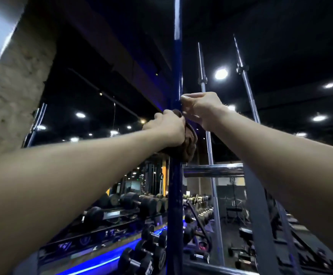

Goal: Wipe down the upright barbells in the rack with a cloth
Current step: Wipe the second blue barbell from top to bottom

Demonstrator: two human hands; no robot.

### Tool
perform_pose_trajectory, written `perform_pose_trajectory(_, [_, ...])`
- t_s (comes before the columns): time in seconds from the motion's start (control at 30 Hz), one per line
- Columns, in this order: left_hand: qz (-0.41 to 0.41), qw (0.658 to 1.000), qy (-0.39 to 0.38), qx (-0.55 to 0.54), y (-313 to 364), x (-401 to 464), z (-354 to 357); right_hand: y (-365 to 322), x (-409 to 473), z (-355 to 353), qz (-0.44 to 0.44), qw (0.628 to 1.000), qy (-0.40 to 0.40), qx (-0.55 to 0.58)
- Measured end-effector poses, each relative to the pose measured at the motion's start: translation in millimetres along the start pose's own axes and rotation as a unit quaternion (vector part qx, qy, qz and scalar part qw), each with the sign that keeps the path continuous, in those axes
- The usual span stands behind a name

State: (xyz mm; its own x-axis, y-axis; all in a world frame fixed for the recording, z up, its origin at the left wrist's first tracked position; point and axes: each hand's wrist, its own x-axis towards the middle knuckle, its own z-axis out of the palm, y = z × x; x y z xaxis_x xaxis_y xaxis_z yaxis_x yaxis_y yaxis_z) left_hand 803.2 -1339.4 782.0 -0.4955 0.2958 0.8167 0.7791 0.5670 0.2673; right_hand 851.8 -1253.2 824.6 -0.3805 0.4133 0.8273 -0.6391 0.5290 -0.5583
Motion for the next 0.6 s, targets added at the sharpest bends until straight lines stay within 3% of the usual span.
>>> perform_pose_trajectory(0.13, [0.049, 0.999, -0.003, -0.009, 20.0, 24.5, -26.6, 8.4, 4.0, -7.1, -0.017, 0.999, -0.018, 0.023])
perform_pose_trajectory(0.4, [0.010, 0.999, -0.033, -0.025, -12.2, -25.7, 22.5, 20.1, -6.4, -6.8, -0.014, 0.999, -0.002, 0.039])
perform_pose_trajectory(0.6, [0.044, 0.999, 0.007, -0.011, 3.1, 4.1, 2.1, 12.4, -2.6, -4.4, -0.015, 1.000, 0.013, 0.007])
